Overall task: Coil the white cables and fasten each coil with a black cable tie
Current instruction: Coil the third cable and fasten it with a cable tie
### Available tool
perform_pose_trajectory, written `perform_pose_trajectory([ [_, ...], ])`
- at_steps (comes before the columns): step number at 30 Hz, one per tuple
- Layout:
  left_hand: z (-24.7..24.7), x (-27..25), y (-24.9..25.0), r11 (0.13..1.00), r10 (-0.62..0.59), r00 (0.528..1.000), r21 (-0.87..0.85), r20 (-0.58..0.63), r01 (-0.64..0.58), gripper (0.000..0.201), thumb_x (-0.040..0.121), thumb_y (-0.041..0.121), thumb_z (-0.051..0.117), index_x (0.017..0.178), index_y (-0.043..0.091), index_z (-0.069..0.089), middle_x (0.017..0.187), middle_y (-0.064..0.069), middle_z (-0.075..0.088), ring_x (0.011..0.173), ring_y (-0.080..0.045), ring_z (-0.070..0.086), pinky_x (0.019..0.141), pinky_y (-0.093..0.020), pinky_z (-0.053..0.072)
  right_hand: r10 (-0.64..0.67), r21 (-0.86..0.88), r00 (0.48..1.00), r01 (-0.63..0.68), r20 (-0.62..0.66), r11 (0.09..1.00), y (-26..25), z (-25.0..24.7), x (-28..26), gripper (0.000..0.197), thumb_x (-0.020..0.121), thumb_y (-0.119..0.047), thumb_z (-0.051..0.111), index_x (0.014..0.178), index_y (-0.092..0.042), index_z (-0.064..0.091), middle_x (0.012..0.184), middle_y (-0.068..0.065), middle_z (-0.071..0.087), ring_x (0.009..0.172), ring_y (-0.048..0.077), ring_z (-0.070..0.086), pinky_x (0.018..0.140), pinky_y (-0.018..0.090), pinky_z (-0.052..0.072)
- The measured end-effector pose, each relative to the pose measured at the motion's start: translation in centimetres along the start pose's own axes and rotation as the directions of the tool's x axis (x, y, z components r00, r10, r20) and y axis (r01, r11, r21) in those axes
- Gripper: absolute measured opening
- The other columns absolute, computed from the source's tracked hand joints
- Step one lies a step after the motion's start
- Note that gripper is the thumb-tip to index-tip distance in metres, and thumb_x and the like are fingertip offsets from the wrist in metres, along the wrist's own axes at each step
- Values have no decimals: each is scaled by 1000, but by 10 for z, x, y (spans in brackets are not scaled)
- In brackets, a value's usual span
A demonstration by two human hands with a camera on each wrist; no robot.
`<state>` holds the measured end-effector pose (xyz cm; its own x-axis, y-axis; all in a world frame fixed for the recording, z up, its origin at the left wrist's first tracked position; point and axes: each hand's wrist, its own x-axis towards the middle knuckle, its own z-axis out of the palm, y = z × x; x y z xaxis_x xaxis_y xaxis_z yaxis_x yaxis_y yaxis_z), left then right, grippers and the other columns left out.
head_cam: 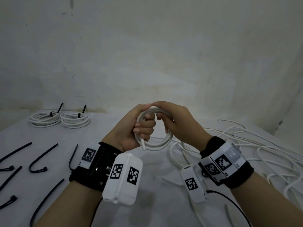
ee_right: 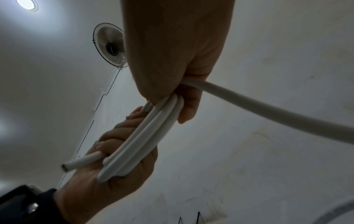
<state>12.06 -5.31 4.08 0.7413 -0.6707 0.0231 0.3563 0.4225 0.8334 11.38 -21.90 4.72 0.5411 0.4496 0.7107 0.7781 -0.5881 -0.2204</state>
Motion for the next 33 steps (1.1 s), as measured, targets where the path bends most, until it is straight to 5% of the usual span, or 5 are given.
perform_pose_trajectory([
  [12,-12,-1,16,966,190,973,-153,-130,-208,36,77,33,47,45,20,37,32,6,23,22,-7,25,28,-14,22,366,179,912,-397,186,900,16,-12,-26,19,102,-29,37,104,-27,55,58,0,46,46,9,41,48,22,41],
  [19,-34,-12,33,874,345,930,-316,-128,-368,46,42,13,87,46,18,42,33,5,28,24,-8,29,30,-15,28,301,-120,933,-281,197,952,35,-32,-46,32,99,-10,38,98,-41,32,70,-4,50,58,12,48,56,22,41],
  [24,-30,-9,33,876,354,907,-260,-230,-407,34,76,32,52,46,20,41,34,5,25,24,-8,28,31,-12,22,274,-310,954,-227,119,923,37,-40,-42,21,96,-5,45,111,-20,48,75,-14,51,65,-2,51,58,15,36],
  [30,-24,-11,32,878,371,900,-230,-228,-420,43,92,43,44,56,20,40,35,6,25,26,-8,28,31,-11,25,217,-359,976,-204,-4,911,41,-43,-39,7,94,-8,53,99,-11,57,82,3,59,69,23,56,62,43,49],
  [33,-26,-12,35,827,423,862,-270,-281,-494,47,98,40,39,55,20,40,35,5,26,26,-8,28,32,-12,26,333,-325,939,-289,89,901,47,-43,-47,16,96,-8,48,109,-15,55,81,-2,60,70,13,59,64,26,48],
])
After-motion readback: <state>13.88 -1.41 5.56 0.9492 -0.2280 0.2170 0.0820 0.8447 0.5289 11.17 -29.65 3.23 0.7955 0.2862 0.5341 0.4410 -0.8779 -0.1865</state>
